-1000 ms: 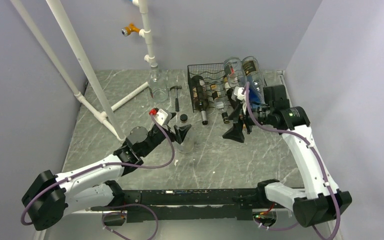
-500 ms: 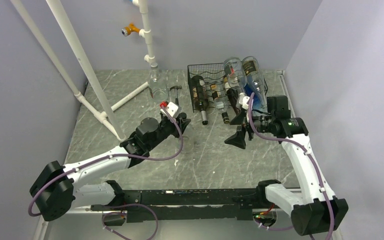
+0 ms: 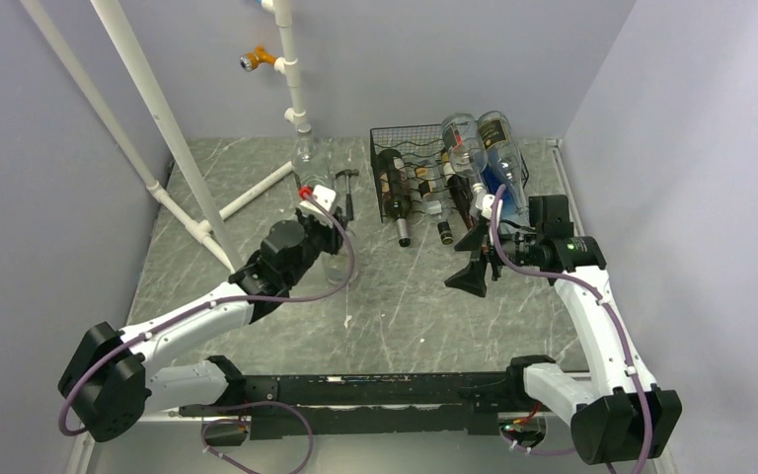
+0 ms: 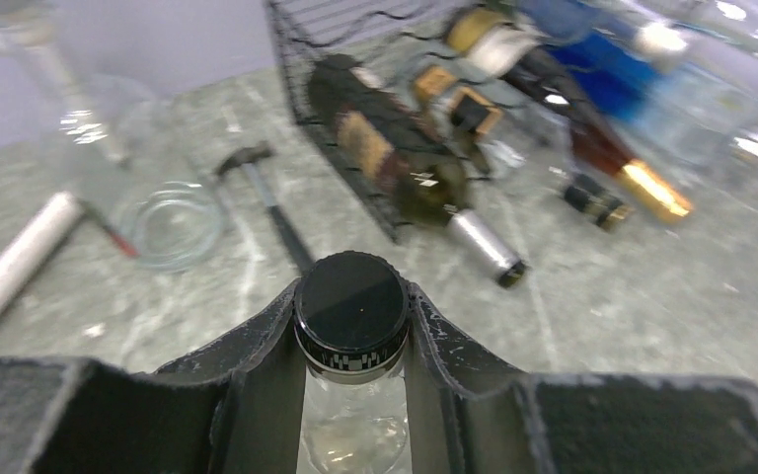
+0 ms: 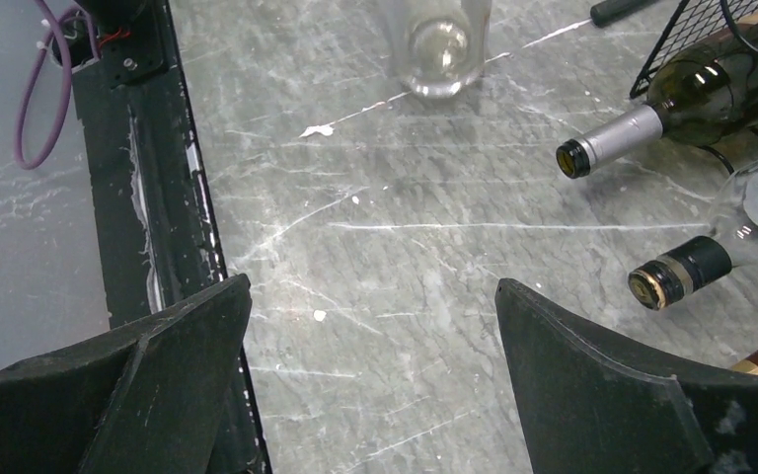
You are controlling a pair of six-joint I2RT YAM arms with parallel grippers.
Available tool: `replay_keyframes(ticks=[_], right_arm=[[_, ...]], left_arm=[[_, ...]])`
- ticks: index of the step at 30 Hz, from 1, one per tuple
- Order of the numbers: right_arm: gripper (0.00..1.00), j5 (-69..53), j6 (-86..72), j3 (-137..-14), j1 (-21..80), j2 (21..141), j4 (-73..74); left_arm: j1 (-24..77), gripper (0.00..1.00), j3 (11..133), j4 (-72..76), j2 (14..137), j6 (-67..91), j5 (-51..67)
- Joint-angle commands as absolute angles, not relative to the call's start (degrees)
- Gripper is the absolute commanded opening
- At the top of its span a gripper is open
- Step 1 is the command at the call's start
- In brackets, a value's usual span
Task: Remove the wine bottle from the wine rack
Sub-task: Move the wine bottle to the center of the board.
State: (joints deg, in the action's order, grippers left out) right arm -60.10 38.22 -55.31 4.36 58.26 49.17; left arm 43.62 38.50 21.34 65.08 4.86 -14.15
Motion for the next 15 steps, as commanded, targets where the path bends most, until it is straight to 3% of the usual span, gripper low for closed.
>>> replay_keyframes(ticks=[1,15], right_arm=[[0.97,-62.59,39.67,-55.11,3.66,57.09,46.84],[0.98,-62.58,39.89,-54.93,2.64,56.49,47.02]], left_arm=[[37.79,0.0,43.77,29.45,64.03,0.7,-22.18],[21.64,0.0,51.12,34.46,73.98,0.66,-19.84]])
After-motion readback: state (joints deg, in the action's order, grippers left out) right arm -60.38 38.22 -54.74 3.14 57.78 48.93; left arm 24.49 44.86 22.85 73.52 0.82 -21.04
